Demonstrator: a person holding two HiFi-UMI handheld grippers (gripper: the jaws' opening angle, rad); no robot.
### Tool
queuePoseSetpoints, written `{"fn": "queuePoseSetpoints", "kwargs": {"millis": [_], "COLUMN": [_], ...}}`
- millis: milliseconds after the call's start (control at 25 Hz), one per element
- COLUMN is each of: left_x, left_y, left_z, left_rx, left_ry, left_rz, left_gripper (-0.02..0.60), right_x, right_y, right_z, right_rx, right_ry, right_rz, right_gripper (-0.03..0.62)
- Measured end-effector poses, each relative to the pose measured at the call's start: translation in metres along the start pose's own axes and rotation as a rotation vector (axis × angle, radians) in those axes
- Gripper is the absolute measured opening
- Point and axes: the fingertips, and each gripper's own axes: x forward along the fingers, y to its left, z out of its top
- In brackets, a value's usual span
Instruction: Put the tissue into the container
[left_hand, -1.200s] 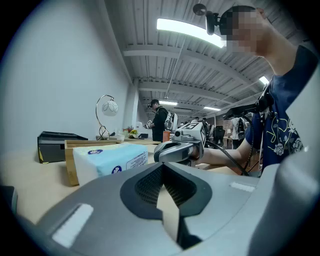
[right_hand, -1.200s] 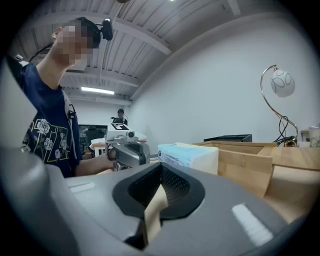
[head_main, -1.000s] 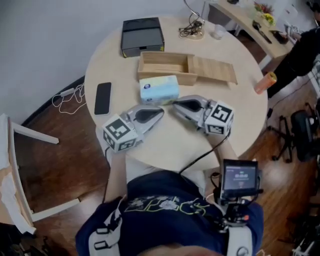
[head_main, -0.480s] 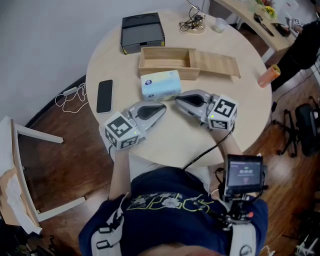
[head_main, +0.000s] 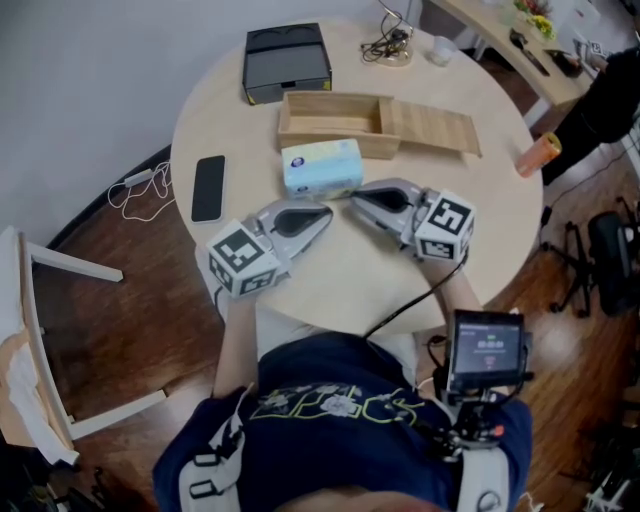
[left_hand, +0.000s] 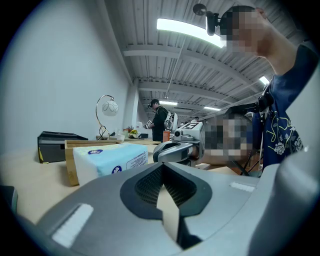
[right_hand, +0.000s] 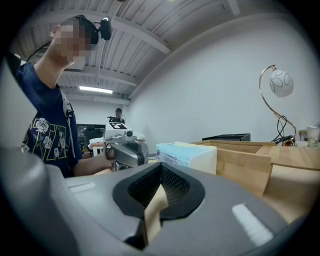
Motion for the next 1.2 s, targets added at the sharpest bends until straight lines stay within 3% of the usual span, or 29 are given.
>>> {"fn": "queuePoseSetpoints", "kwargs": {"millis": [240, 640, 800, 1200], "left_x": [0.000, -0.001, -0.002, -0.003], "left_y": [0.012, 0.012, 0.011, 0.011], "left_z": [0.001, 0.000, 0.000, 0.000], "left_rx": [-0.020, -0.023, -0.027, -0.025], "left_ry": [-0.008, -0.005, -0.003, -0.005], "left_rz": [0.080, 0.077, 0.083, 0.084], "left_gripper": [0.003, 0.003, 0.003, 0.003], "right_x": [0.000, 0.005, 0.014, 0.027], "right_y": [-0.002, 0.004, 0.004, 0.019], "right_z": [-0.001, -0.002, 0.000, 0.007], "right_rx": [-0.001, -0.061, -0.003, -0.029], "right_ry": [-0.004, 0.016, -0.001, 0.001], "right_rz": [0.000, -0.035, 0.010, 0.134], "right_gripper": [0.003, 0.003, 0.003, 0.003]}}
